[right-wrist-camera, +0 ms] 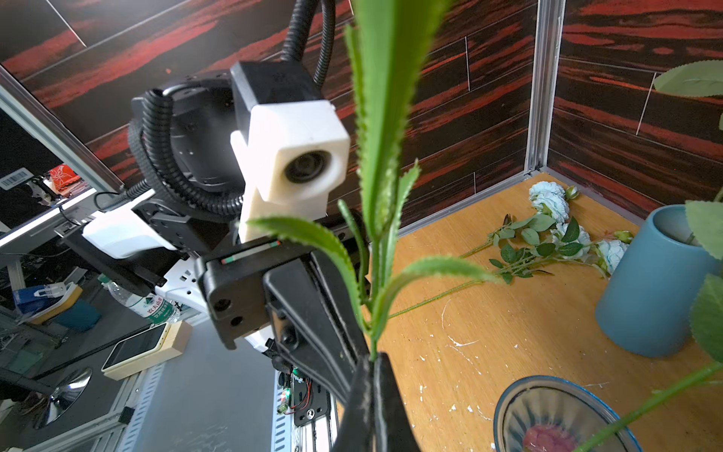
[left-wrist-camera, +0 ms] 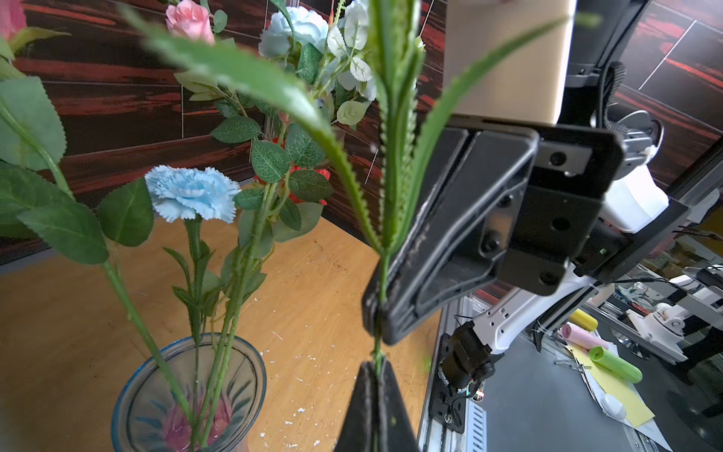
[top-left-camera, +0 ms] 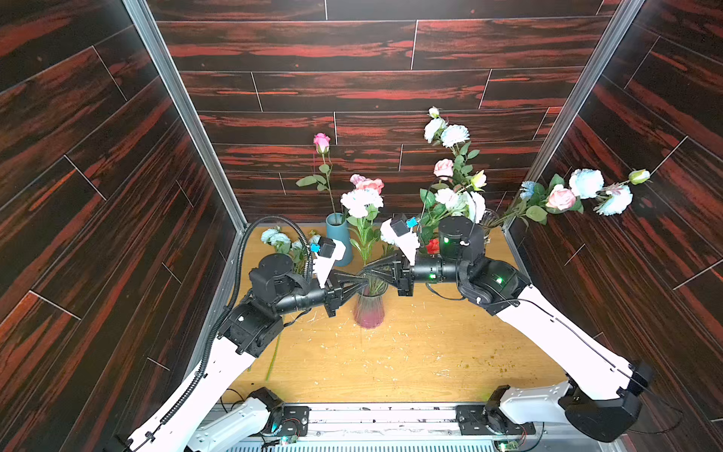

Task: Pick out blue flowers from the vase
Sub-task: Place the flower at the center of the board.

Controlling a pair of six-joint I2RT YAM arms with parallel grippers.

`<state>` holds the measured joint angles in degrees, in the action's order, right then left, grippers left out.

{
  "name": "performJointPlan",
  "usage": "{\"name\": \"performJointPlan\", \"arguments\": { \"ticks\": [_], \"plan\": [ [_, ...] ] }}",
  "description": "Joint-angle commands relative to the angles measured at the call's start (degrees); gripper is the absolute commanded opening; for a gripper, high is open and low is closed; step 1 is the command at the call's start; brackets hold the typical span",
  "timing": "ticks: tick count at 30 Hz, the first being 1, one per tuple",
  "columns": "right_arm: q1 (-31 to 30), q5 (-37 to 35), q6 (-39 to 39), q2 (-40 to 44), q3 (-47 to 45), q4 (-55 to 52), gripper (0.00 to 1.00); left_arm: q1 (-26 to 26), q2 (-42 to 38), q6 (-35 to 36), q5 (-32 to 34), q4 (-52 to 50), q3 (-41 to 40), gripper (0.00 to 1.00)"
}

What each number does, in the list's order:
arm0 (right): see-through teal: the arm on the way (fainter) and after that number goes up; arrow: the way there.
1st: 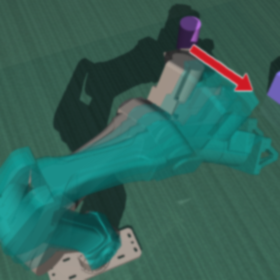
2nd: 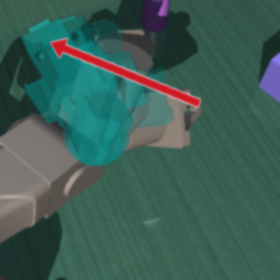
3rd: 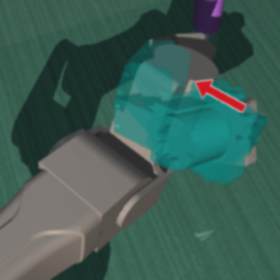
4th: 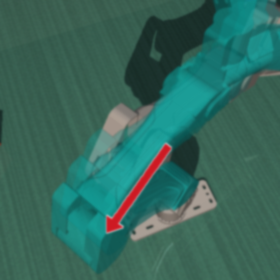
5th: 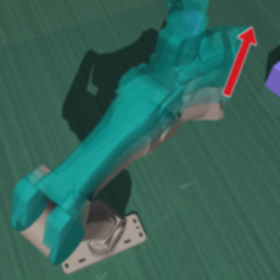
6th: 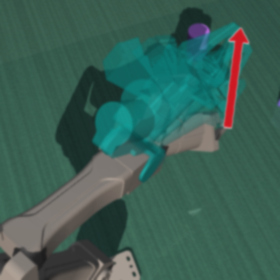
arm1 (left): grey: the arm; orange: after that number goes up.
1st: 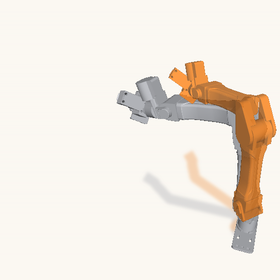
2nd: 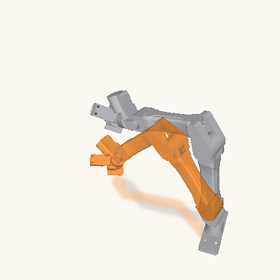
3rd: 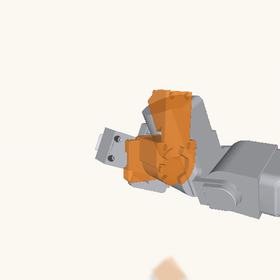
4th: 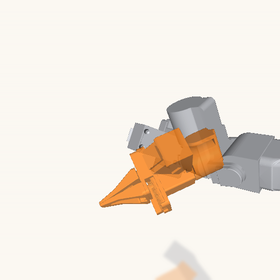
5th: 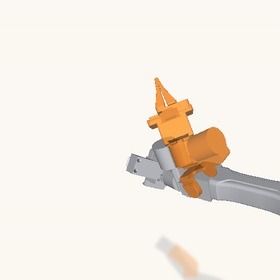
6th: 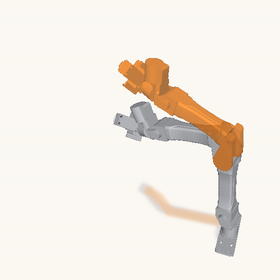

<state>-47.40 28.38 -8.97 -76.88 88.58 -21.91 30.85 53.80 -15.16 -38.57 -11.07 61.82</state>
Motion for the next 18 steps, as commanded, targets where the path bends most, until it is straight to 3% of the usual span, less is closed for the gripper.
{"name": "performJointPlan", "arguments": {
  "ticks": [1,5,8,14,18],
  "plan": [
    [-0.38,0.74,-0.28,0.22,-0.15,0.77,0.0,-0.67,-0.89,0.04,6.27,-1.92,0.46,0.0],
    [-0.33,-0.36,-0.74,1.84,-1.65,2.75,0.32,-0.69,-0.72,0.13,15.51,-8.22,3.64,0.0],
    [-0.36,-1.22,-1.21,4.31,-3.82,4.86,0.45,-0.65,-0.98,-0.81,24.79,-13.05,6.13,0.0],
    [-0.42,-3.62,-1.0,10.44,-8.42,7.38,0.56,-0.7,2.69,-0.84,53.85,-30.62,14.88,0.0],
    [-0.39,-6.22,-0.3,14.78,-10.61,7.24,0.58,-1.92,9.11,-0.93,62.52,-40.33,19.55,0.0]
  ]
}}
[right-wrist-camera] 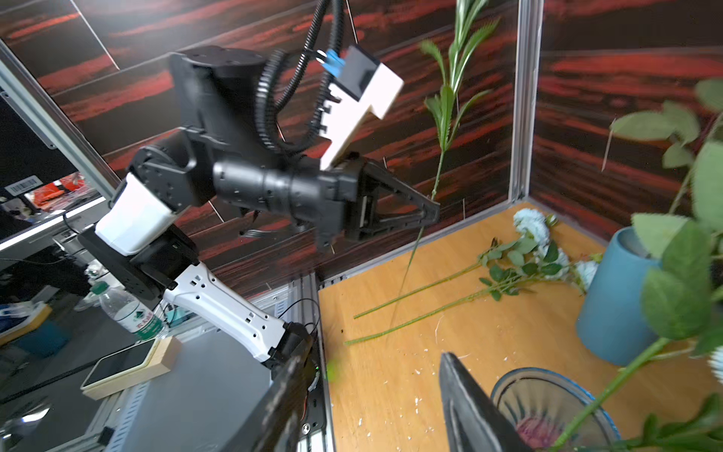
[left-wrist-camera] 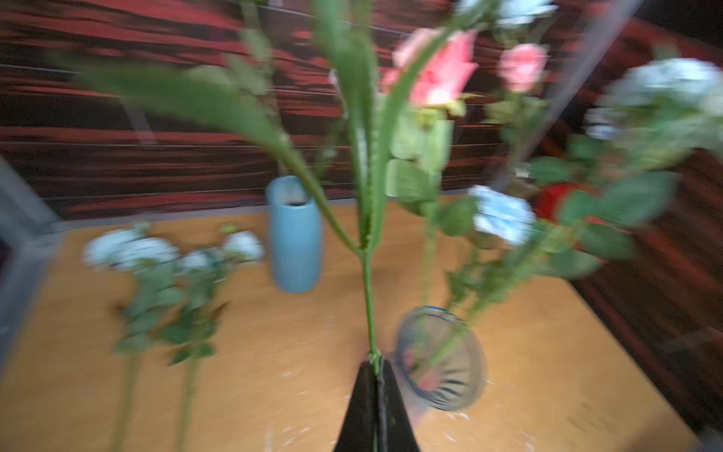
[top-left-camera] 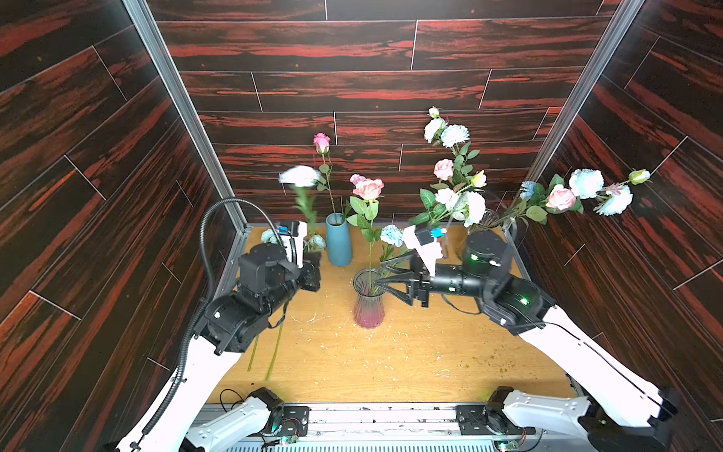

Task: Pick out blue flowers from the vase
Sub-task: Place the flower at the center of the board.

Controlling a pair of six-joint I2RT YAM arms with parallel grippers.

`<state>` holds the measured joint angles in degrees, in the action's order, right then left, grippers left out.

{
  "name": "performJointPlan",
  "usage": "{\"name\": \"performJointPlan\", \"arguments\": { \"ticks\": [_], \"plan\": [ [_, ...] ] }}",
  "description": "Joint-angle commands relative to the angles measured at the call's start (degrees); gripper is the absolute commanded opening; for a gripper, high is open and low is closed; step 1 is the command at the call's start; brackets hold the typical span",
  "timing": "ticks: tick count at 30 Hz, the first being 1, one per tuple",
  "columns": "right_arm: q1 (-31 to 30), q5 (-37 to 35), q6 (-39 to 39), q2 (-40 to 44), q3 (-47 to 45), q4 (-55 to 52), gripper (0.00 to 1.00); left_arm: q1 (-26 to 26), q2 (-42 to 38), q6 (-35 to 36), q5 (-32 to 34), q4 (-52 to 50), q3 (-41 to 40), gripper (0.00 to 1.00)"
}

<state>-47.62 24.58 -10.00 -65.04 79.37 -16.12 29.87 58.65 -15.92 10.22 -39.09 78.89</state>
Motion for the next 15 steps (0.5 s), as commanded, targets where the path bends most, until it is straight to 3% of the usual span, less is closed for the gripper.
{"name": "performJointPlan", "arguments": {
  "ticks": [1,10,15],
  "plan": [
    [-0.14,-3.13,0.91,4.11,-1.95,1.36,0.58,-1.81,5.98,-0.09,14.65,-14.34,3.22,0.0],
    [-0.16,-13.12,3.96,17.35,-8.35,0.05,0.66,-6.61,20.13,2.12,15.27,-17.86,2.86,0.0],
    [-0.11,-17.8,5.64,22.66,-10.97,-0.74,0.75,-7.61,29.28,2.43,10.38,-15.43,1.84,0.0]
  ]
}}
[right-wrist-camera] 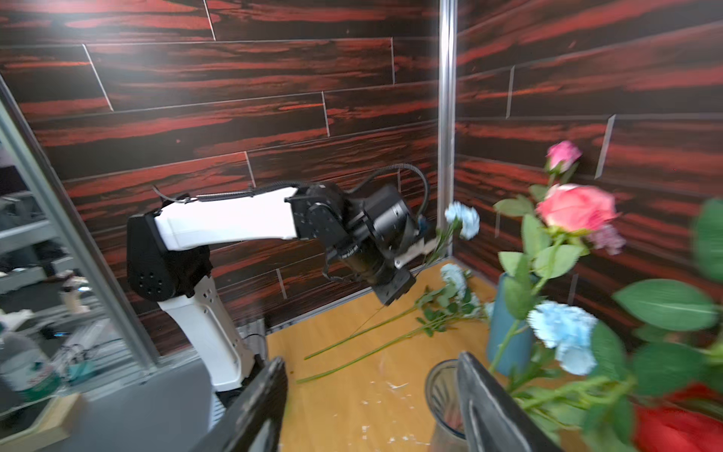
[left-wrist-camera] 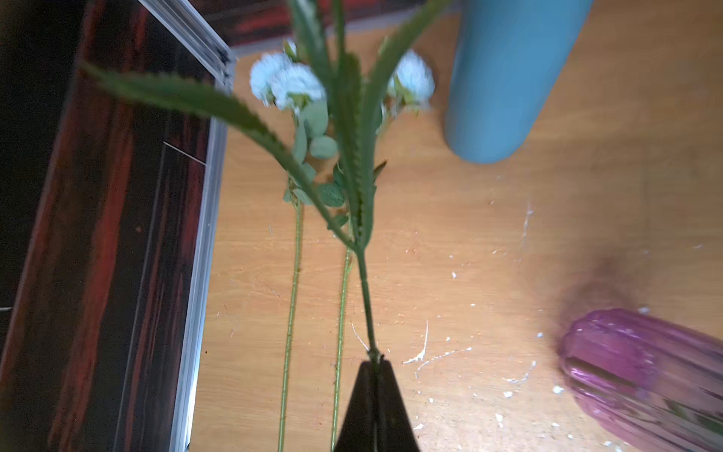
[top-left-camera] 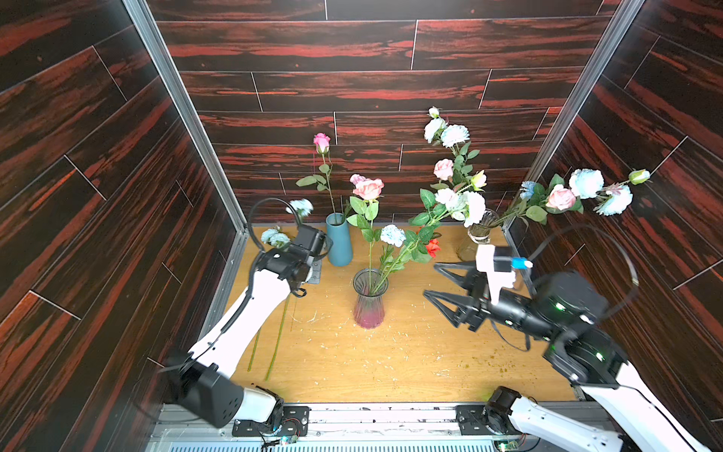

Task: Pick out blue flowers from the vase
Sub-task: Place the flower at the center of the board.

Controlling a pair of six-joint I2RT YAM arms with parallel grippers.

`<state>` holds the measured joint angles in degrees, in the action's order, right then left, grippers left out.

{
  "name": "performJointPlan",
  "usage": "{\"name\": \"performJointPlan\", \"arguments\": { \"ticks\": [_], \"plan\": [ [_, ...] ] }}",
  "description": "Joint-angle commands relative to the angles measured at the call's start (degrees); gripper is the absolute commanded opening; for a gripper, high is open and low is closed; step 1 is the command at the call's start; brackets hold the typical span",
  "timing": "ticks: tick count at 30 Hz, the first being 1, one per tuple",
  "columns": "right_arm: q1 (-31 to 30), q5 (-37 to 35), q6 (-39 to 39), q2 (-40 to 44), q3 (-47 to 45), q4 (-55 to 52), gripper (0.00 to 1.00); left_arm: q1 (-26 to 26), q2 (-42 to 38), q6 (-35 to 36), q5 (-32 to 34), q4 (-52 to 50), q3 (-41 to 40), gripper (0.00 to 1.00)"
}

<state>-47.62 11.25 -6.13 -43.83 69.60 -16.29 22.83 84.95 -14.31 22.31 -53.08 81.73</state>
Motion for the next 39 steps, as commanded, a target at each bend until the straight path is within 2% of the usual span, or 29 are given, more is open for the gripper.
{"name": "performJointPlan", "arguments": {
  "ticks": [1,7,13,20,33,36,39],
  "plan": [
    [-0.11,-5.5,2.06,2.18,-1.55,-0.74,0.77,-0.67,5.04,0.93,-2.45,-1.39,-0.89,0.0],
    [-0.12,-8.31,3.05,4.14,-2.63,-1.39,0.81,-2.67,16.8,-0.19,-6.21,-7.12,2.01,0.0],
    [-0.17,-8.77,3.32,3.88,-2.91,-1.2,0.82,-3.96,24.35,0.29,-6.84,-5.74,-0.4,0.0],
    [-0.13,-8.55,3.32,3.05,-2.87,-0.85,0.82,-6.36,26.26,1.14,-9.13,-5.81,0.66,0.0],
    [-0.11,-7.27,2.97,0.86,-2.63,-0.02,0.83,-9.79,31.47,2.35,-7.92,-5.28,1.26,0.0],
    [-0.12,-7.78,3.05,1.35,-3.1,0.42,0.83,-10.19,32.45,2.39,-7.12,-5.61,1.53,0.04],
    [-0.11,-8.24,3.26,1.5,-3.33,0.47,0.83,-10.39,32.9,2.53,-6.59,-5.87,1.78,0.19]
  ]
}}
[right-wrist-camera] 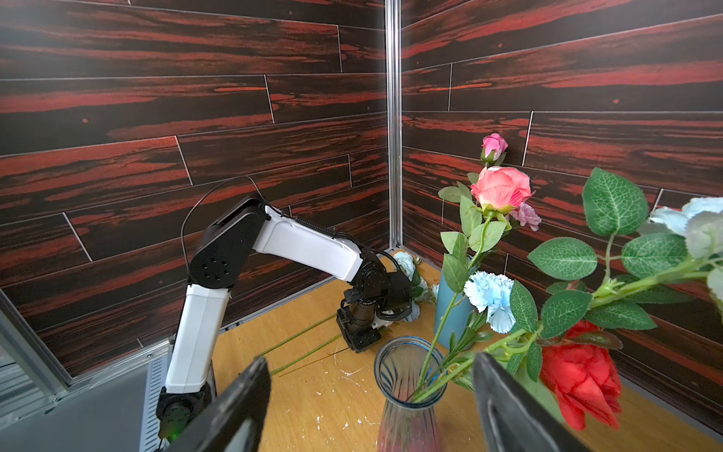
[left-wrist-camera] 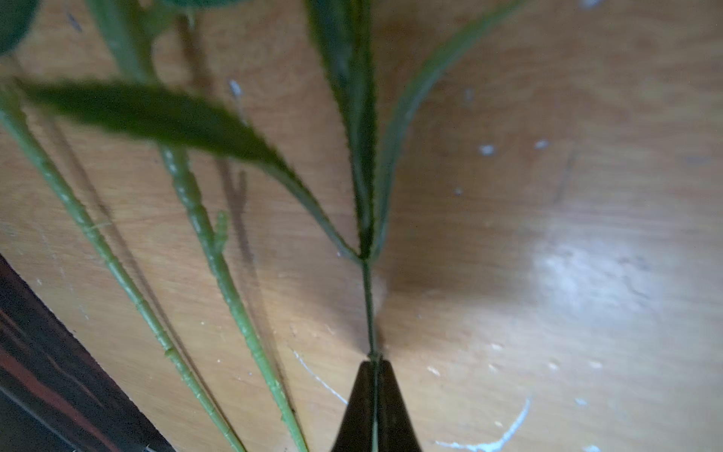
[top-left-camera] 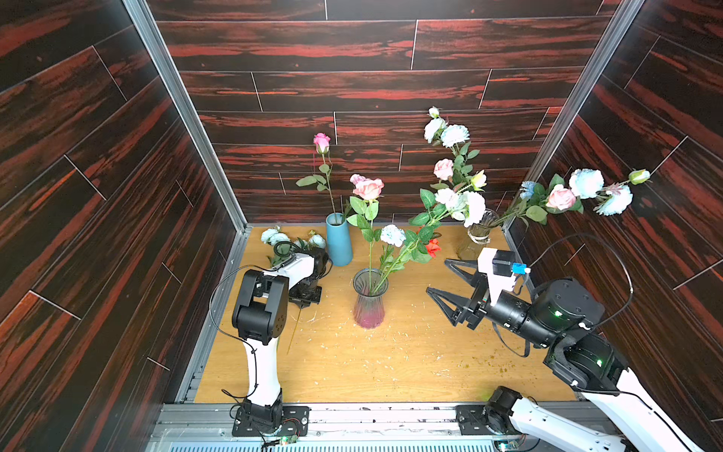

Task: Pick out blue flowers from the vase
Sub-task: Place the flower at the center of the board.

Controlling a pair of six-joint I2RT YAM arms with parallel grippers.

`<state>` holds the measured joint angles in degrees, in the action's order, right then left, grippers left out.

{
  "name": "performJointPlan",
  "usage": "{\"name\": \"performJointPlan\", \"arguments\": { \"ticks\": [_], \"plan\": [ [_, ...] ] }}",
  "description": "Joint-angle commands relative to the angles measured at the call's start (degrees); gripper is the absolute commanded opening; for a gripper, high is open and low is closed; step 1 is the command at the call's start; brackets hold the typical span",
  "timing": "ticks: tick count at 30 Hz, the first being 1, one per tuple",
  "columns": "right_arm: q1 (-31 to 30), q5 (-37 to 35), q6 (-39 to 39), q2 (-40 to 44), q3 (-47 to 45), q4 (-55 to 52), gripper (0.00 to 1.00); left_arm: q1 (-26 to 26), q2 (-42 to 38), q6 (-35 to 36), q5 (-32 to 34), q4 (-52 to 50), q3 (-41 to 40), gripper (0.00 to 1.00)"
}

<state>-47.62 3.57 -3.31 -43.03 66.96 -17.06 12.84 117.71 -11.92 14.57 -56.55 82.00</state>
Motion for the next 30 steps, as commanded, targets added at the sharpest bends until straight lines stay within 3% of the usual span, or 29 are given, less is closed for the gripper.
{"name": "performJointPlan", "arguments": {
  "ticks": [1,8,13,16,23,26,30],
  "plan": [
    [-0.11,-0.63,0.43,0.62,-0.71,1.23,0.83,-0.36,0.25,0.15,1.5,-2.56,1.59,0.22],
    [-0.13,-1.89,0.76,-0.8,-0.6,1.15,0.84,-0.31,-4.75,-0.87,4.04,-2.6,1.79,0.44],
    [-0.15,-3.53,0.54,-2.53,-0.6,1.54,0.84,1.65,-16.76,-3.36,5.63,0.43,0.25,0.46],
    [-0.11,-4.71,-0.37,-3.95,-0.63,2.27,0.81,5.24,-28.88,-5.4,4.99,9.96,-4.5,0.47],
    [-0.22,-0.33,-7.78,-8.57,1.79,2.06,0.69,11.1,-52.03,-13.3,-6.29,42.23,-23.15,0.5],
    [-0.45,2.27,-10.72,-10.85,2.98,0.28,0.66,12.68,-58.33,-15.41,-12.51,51.53,-28.91,0.54],
    [-1.34,-2.38,-12.5,-11.89,-0.05,0.2,0.63,14.64,-62.24,-16.35,-17.96,57.21,-32.42,0.56]
  ]
}}
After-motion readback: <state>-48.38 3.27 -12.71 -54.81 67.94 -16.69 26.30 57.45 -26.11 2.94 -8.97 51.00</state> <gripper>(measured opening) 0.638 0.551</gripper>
